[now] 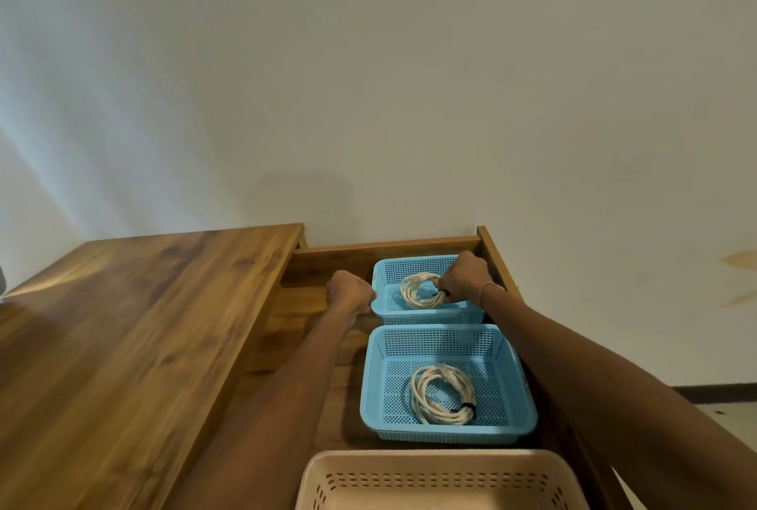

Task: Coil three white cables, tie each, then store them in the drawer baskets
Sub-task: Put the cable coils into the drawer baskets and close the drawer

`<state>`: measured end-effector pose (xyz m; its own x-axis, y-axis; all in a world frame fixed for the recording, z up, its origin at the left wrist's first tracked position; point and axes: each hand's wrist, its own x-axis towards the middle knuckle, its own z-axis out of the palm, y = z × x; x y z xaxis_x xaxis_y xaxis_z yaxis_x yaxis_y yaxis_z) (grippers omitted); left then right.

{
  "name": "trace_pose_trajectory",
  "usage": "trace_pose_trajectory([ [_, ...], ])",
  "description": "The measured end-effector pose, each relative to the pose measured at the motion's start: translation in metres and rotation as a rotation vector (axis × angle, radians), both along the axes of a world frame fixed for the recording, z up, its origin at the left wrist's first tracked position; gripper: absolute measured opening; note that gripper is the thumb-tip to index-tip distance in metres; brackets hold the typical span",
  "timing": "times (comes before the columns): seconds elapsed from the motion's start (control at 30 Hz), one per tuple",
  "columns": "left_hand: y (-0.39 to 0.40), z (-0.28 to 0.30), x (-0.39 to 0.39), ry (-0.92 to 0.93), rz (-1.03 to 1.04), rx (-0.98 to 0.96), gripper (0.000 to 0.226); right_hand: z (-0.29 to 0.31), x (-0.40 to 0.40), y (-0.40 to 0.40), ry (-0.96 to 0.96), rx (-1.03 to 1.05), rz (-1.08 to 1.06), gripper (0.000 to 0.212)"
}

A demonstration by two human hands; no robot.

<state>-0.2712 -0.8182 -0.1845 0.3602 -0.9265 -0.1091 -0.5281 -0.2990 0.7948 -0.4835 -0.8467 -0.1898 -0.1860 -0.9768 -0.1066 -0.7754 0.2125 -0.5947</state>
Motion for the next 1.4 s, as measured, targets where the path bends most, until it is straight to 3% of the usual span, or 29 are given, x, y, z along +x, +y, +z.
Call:
trace_pose_trajectory([
  [0.27,-0.002,-0.007,0.003,0.081,0.022,-0.022,0.011,-0.002,-0.001,0.008,0.155,-0.04,0.038,0.041],
  [0.43,-0.002,-0.01,0.005,0.106,0.016,-0.027,0.011,-0.003,0.001,0.01,0.199,-0.031,0.078,0.025],
  [0.57,0.003,-0.009,0.002,0.002,-0.011,-0.037,0.017,-0.005,0.001,0.013,0.162,-0.039,0.11,0.041],
  [0.73,0.018,0.0,-0.004,-0.107,-0.031,-0.076,0.001,0.009,-0.007,0.033,0.153,-0.083,0.175,0.023],
  [0.87,0.043,0.012,-0.013,-0.205,0.0,-0.13,0.031,0.022,-0.019,0.065,0.106,-0.174,0.233,0.019],
  [0.97,0.063,0.026,-0.021,-0.228,-0.052,-0.156,0.005,0.03,-0.029,0.095,0.12,-0.243,0.283,0.018],
  [1.07,0.084,0.039,-0.035,-0.231,-0.14,-0.162,0.029,0.042,-0.042,0.125,0.107,-0.286,0.274,0.022],
  [1.2,0.123,0.051,-0.06,-0.285,-0.264,-0.187,0.026,0.053,-0.068,0.155,0.111,-0.295,0.231,0.027],
  [1.3,0.148,0.048,-0.08,-0.269,-0.321,-0.189,0.052,0.057,-0.088,0.173,0.089,-0.307,0.215,0.032],
  [1.4,0.168,0.043,-0.103,-0.253,-0.395,-0.192,0.063,0.053,-0.104,0.188,0.065,-0.288,0.215,0.035],
])
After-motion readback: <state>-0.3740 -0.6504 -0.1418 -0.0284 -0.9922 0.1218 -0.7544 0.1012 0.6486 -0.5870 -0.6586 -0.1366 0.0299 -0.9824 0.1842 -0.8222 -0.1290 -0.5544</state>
